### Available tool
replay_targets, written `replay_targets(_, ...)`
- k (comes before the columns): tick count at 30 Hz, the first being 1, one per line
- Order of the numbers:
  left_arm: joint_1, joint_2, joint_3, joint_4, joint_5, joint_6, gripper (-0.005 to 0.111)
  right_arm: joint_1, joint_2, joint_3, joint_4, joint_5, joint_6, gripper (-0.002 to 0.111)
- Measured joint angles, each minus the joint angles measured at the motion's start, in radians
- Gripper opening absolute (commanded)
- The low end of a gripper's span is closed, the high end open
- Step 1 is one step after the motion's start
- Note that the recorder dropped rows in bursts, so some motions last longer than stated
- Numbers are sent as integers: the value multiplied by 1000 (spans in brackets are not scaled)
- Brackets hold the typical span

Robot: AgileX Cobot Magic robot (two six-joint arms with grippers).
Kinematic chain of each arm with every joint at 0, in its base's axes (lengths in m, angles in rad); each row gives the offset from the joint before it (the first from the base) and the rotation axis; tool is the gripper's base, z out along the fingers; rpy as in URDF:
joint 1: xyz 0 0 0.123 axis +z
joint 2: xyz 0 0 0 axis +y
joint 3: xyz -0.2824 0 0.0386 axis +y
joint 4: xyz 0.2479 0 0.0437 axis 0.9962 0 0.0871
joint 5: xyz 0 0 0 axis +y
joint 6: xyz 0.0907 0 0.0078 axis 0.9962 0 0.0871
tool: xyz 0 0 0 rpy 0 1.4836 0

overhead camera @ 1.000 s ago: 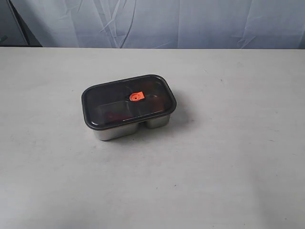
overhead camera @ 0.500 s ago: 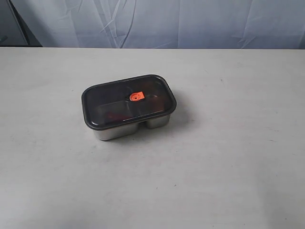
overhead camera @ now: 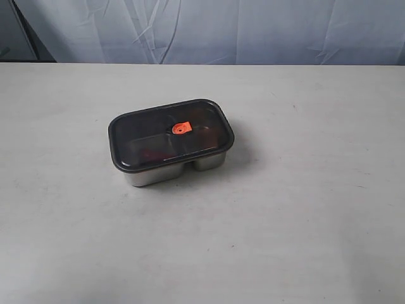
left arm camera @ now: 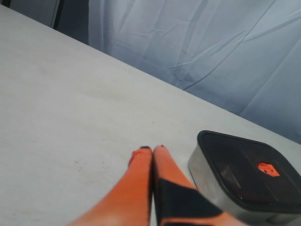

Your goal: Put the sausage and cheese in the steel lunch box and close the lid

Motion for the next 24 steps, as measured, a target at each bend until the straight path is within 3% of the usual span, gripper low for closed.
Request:
replay_targets(13,0,0,0,0,0,0,0,0,0,0,-7,8,-3,-1)
replay_targets(24,0,0,0,1,0,0,0,0,0,0,-210,10,-203,-1)
